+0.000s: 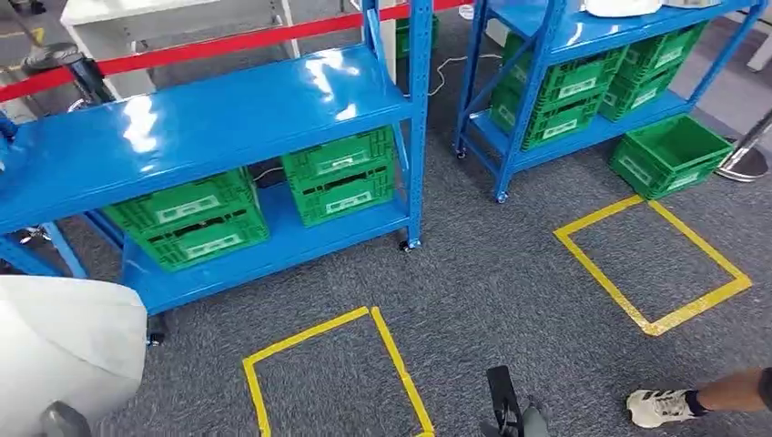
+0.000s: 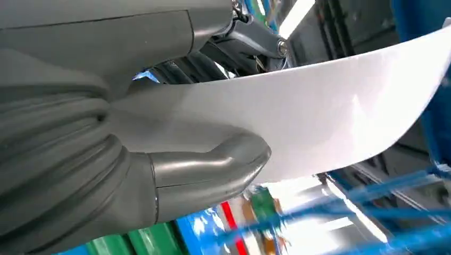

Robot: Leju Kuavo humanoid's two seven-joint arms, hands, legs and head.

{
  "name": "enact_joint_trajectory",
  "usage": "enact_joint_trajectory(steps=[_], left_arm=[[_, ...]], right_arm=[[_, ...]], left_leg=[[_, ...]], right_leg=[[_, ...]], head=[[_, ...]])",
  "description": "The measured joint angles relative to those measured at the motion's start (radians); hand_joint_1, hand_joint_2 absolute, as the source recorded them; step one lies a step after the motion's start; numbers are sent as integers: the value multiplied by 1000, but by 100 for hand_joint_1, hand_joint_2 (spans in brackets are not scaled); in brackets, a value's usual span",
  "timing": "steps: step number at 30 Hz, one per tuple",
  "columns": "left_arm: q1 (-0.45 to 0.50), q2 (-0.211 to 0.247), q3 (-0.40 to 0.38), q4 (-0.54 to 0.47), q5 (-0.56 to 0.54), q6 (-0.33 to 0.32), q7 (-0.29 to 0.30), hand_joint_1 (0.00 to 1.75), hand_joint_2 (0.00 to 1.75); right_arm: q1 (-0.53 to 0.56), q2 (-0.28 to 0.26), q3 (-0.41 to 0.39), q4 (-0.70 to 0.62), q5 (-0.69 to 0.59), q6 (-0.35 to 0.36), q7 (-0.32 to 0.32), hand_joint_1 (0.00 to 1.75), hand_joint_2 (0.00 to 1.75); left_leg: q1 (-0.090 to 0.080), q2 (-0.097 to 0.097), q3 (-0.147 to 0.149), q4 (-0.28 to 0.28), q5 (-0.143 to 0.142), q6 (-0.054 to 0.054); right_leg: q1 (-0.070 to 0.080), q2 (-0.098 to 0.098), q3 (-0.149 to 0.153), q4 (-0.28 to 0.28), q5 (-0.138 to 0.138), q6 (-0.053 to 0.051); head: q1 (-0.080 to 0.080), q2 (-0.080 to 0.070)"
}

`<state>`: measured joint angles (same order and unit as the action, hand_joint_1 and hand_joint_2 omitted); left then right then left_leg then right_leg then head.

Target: Take the parts from the cabinet and place them on the table.

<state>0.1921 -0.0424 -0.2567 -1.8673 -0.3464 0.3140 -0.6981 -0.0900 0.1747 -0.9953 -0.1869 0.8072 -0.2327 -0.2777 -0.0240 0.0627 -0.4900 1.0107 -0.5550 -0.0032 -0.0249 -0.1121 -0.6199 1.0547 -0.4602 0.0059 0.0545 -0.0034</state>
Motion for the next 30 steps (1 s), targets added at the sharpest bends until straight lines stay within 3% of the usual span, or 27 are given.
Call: enact_joint_trajectory(steps=[1, 2, 3, 4, 6, 7, 8, 10, 11, 12, 16, 17, 18, 19, 21, 22, 23, 25, 26, 27, 28, 30], left_arm=[[13, -5, 13, 4, -7, 0, 7, 175, 175], [23, -12, 21, 7, -18, 0, 19, 175, 175], [24, -19, 33, 11, -37, 10, 34, 175, 175], [28, -29, 42, 16, -66, 23, 45, 175, 175], [50, -43, 58, 22, -106, 43, 54, 175, 175], [59, -47, 64, 24, -109, 46, 57, 175, 175], [64, -50, 71, 28, -112, 48, 58, 175, 175], [74, -56, 80, 29, -118, 53, 63, 175, 175], [80, -60, 84, 28, -125, 57, 68, 175, 175], [90, -63, 87, 27, -129, 62, 69, 175, 175], [121, -63, 91, 18, -149, 79, 69, 175, 175], [125, -63, 95, 14, -152, 94, 69, 175, 175], [125, -66, 99, 10, -168, 131, 74, 175, 175], [118, -73, 106, 9, -197, 170, 97, 175, 175], [107, -81, 114, 12, -243, 191, 159, 175, 175], [104, -81, 114, 14, -243, 189, 174, 175, 175], [101, -80, 115, 18, -243, 187, 185, 175, 175], [95, -81, 115, 19, -241, 187, 192, 175, 175], [91, -81, 115, 19, -240, 187, 192, 175, 175], [85, -81, 116, 19, -240, 187, 192, 175, 175], [80, -81, 116, 19, -240, 184, 191, 175, 175], [78, -78, 116, 20, -231, 164, 167, 175, 175]], right_arm=[[-1, 3, 0, 0, 2, 2, -3, 0, 175], [-2, 2, 0, 0, 7, 4, -4, 0, 175], [-1, 2, 1, 0, 11, 8, -5, 0, 175], [2, 2, 2, 0, 16, 12, -5, 0, 175], [8, 2, 4, 0, 19, 15, -3, 0, 175], [10, 2, 4, 0, 20, 16, -2, 0, 175], [10, 2, 4, 0, 20, 16, -2, 0, 175], [9, 1, 5, 0, 24, 23, -5, 0, 175], [9, 1, 6, 0, 29, 29, -10, 0, 175], [10, 0, 7, 0, 31, 34, -12, 0, 175], [8, 0, 14, 0, 41, 49, -14, 0, 175], [5, 3, 16, 0, 45, 53, -13, 0, 175], [2, 2, 19, 0, 51, 53, -10, 0, 175], [2, 2, 21, 0, 52, 53, -6, 0, 175], [5, 2, 23, 0, 51, 53, -4, 0, 175], [6, 2, 22, 0, 48, 52, -5, 0, 175], [5, 2, 22, 0, 45, 52, -6, 0, 175], [4, 2, 22, 0, 43, 52, -9, 0, 175], [4, 2, 22, 0, 42, 52, -9, 0, 175], [5, 2, 22, 0, 42, 52, -9, 0, 175], [5, 2, 22, 0, 41, 51, -9, 0, 175], [5, 2, 22, 0, 35, 49, -8, 0, 175]], left_leg=[[1, -13, -2, -11, 11, 11], [11, -23, 2, -22, 28, 16], [11, -35, -5, -24, 36, 24], [12, -44, -13, -23, 42, 30], [10, -67, -30, -15, 49, 31], [10, -80, -40, -9, 51, 30], [10, -92, -43, -1, 52, 29], [11, -122, -53, 15, 54, 25], [11, -131, -58, 23, 51, 22], [7, -139, -70, 32, 49, 15], [13, -178, -87, 32, 57, -10], [15, -167, -87, 39, 54, -13], [10, -115, -98, 64, 35, -20], [14, -89, -128, 120, 0, -27], [23, -76, -203, 269, -69, -39], [26, -74, -230, 319, -81, -43], [30, -72, -232, 323, -69, -46], [33, -60, -168, 202, 9, -45], [32, -36, -118, 111, 49, -42], [28, 23, -76, 32, 63, -35], [18, 25, -77, 25, 55, -26], [16, 3, -83, 25, 57, -14]], right_leg=[[1, -13, 6, -5, 5, 8], [-2, 11, 1, 6, -1, 16], [0, 62, -15, 38, -37, 20], [1, 93, -42, 105, -85, 21], [4, 108, -99, 254, -157, 21], [6, 109, -111, 291, -163, 20], [7, 110, -99, 276, -147, 18], [6, 119, -9, 124, -72, 14], [5, 148, 36, 45, -44, 12], [4, 198, 50, 14, -71, 7], [8, 150, 50, 5, -62, -15], [0, 134, 55, -2, -57, -24], [1, 128, 56, -5, -56, -28], [1, 114, 56, -6, -55, -32], [1, 83, 55, -6, -57, -34], [1, 70, 53, -6, -57, -34], [1, 58, 53, -6, -58, -33], [0, 34, 57, -6, -60, -30], [0, 24, 60, -6, -61, -27], [2, 15, 65, -6, -63, -23], [7, 5, 66, -5, -66, -14], [5, -11, 72, -11, -66, -3]], head=[[-1, 0], [1, 0], [0, 0], [5, 0], [6, 0], [6, 0], [6, 0], [6, 0], [6, 0], [5, 0], [5, 0], [6, 0], [0, 0], [-5, 0], [-4, 0], [-4, 0], [-4, 0], [-4, 0], [-5, 0], [-5, 0], [-4, 0], [-3, 0]])
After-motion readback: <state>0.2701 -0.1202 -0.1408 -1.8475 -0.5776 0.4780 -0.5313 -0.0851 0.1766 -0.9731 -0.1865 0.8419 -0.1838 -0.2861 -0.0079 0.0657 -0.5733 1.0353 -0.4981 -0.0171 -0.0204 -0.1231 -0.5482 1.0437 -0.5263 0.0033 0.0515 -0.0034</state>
